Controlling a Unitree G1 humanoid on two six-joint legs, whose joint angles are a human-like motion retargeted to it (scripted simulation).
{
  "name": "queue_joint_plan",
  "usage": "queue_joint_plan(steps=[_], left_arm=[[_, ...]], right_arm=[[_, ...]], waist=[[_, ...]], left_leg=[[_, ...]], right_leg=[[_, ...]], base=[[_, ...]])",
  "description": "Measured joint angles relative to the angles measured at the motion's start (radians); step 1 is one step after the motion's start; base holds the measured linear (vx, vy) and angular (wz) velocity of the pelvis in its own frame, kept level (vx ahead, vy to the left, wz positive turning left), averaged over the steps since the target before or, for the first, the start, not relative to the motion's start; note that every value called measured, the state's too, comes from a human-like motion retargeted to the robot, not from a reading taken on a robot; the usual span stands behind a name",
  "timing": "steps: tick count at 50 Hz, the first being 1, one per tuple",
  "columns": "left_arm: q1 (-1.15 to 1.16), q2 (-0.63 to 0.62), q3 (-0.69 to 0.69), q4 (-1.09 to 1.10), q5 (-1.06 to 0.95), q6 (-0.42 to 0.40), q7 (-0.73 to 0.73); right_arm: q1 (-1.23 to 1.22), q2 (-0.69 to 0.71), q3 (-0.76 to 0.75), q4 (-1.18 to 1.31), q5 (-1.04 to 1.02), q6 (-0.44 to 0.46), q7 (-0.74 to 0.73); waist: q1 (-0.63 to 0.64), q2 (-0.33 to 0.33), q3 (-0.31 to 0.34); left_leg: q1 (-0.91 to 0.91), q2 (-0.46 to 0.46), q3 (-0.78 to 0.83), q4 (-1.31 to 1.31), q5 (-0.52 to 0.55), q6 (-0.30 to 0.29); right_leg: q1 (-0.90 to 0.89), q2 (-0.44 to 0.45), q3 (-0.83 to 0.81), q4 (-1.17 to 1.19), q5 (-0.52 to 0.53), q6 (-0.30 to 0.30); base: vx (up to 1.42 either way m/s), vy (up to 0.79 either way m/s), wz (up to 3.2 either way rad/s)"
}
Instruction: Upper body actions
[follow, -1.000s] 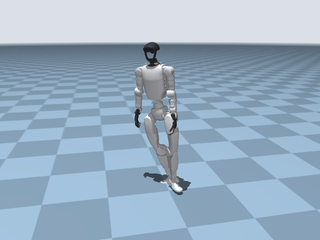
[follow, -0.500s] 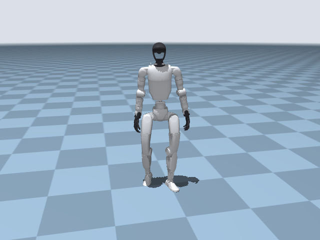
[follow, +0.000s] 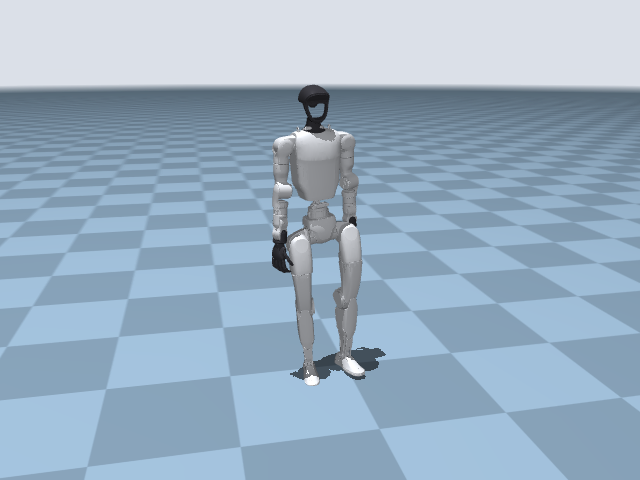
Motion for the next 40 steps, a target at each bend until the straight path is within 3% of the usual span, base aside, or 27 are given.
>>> queue_joint_plan(steps=[5, 8, 10, 12, 17, 20, 30, 35, 40], left_arm=[[-0.010, -0.005, 0.010, -0.032, -0.021, -0.008, -0.003], [-0.021, -0.005, 0.006, -0.054, -0.041, -0.014, -0.005], [-0.028, -0.006, 0.001, -0.067, -0.051, -0.019, 0.000], [-0.036, -0.011, -0.007, -0.078, -0.057, -0.027, 0.010], [-0.034, -0.022, -0.017, -0.088, -0.040, -0.047, 0.022], [-0.029, -0.022, -0.026, -0.083, -0.018, -0.049, 0.017], [-0.055, 0.007, -0.011, -0.050, -0.007, 0.008, -0.068], [-0.063, 0.022, 0.008, -0.057, -0.008, 0.029, -0.122], [-0.061, 0.039, -0.003, -0.054, 0.001, 0.039, -0.113]], right_arm=[[-0.008, -0.005, 0.014, 0.008, -0.012, 0.008, 0.003], [-0.004, -0.008, 0.008, 0.015, -0.017, 0.012, 0.010], [-0.001, -0.013, 0.003, 0.022, -0.019, 0.013, 0.013], [-0.001, -0.023, -0.007, 0.037, -0.026, 0.017, 0.013], [0.006, -0.046, -0.029, 0.090, -0.034, 0.041, -0.019], [0.020, -0.055, -0.051, 0.118, -0.005, 0.050, -0.038], [0.071, -0.026, -0.081, 0.103, 0.060, 0.030, -0.046], [0.061, -0.012, -0.039, 0.108, 0.018, 0.032, -0.050], [0.059, -0.001, 0.000, 0.089, -0.029, 0.011, -0.069]], waist=[[-0.006, 0.000, 0.004], [-0.025, -0.014, 0.003], [-0.028, -0.021, 0.001], [-0.037, -0.024, -0.002], [-0.027, 0.002, -0.020], [-0.025, 0.019, -0.041], [-0.053, 0.046, -0.051], [-0.041, 0.042, -0.037], [-0.031, 0.017, -0.032]], left_leg=[[-0.003, 0.011, 0.003, 0.003, 0.013, -0.025], [-0.016, 0.022, 0.018, 0.042, -0.024, -0.069], [-0.024, 0.045, 0.090, 0.071, -0.041, -0.083], [-0.022, 0.070, 0.151, 0.093, -0.031, -0.060], [-0.031, 0.064, 0.057, 0.070, 0.003, -0.070], [0.001, 0.061, 0.144, 0.014, -0.010, -0.043], [0.013, 0.044, 0.148, -0.018, -0.029, -0.018], [0.029, 0.034, 0.174, -0.032, -0.035, -0.007], [0.045, 0.004, 0.181, -0.046, -0.039, 0.003]], right_leg=[[0.013, 0.013, -0.029, -0.009, -0.005, -0.009], [0.018, -0.001, -0.060, -0.014, -0.007, -0.009], [0.017, -0.009, -0.070, -0.017, -0.006, -0.010], [0.017, -0.020, -0.082, -0.018, -0.005, -0.006], [0.017, -0.012, -0.058, -0.015, -0.006, -0.005], [0.007, -0.010, -0.042, -0.008, -0.006, -0.003], [0.004, -0.031, -0.092, 0.006, 0.023, -0.026], [0.015, -0.038, -0.144, -0.004, 0.035, -0.030], [0.021, -0.058, -0.129, -0.006, 0.038, 0.004]], base=[[-0.02, -0.11, 0.32], [-0.02, -0.10, 0.53], [-0.01, -0.04, 0.34], [0.02, 0.02, 0.24], [0.10, 0.11, -0.27], [0.14, 0.18, -0.27], [0.09, 0.13, 0.00], [0.01, 0.05, -0.22], [0.00, 0.00, 0.00]])
